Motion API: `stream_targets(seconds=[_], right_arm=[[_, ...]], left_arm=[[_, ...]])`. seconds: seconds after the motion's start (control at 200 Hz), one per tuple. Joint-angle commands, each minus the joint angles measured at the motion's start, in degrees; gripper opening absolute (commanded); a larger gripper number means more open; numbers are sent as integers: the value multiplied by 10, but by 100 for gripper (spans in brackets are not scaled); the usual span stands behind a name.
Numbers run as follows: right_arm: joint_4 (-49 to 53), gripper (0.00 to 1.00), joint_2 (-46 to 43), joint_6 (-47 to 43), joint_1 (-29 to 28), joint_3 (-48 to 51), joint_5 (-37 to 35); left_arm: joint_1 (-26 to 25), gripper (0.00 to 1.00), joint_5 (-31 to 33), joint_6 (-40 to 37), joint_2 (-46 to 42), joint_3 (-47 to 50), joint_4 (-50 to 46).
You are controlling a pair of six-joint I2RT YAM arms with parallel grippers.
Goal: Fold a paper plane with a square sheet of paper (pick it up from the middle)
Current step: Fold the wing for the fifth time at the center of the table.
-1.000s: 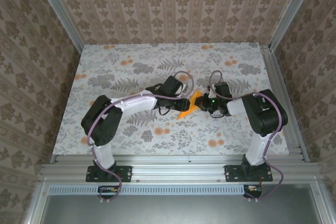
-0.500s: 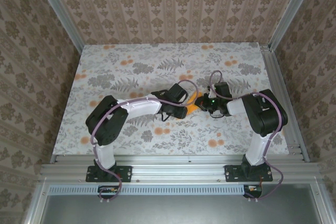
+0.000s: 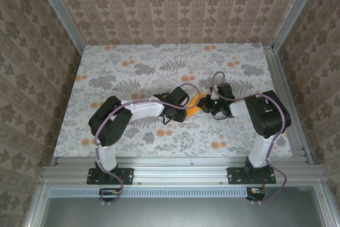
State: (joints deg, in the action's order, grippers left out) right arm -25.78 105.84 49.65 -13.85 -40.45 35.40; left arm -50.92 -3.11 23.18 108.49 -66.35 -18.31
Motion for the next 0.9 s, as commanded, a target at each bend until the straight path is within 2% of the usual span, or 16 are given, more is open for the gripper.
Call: stream_targets(seconds=[0.0,0.27,0.895], right_arm=[[-1,0,5,-5,-10,2,5],[21,0,-34,-6,-20,3,-1],[113,0,-69,-58,-23,14,-43]], left_arm=[[-2,23,-2,-10,30,1,-16],[-2,22,19,-5,51,9,-25],[-2,22,15,-22,65,5,-37]])
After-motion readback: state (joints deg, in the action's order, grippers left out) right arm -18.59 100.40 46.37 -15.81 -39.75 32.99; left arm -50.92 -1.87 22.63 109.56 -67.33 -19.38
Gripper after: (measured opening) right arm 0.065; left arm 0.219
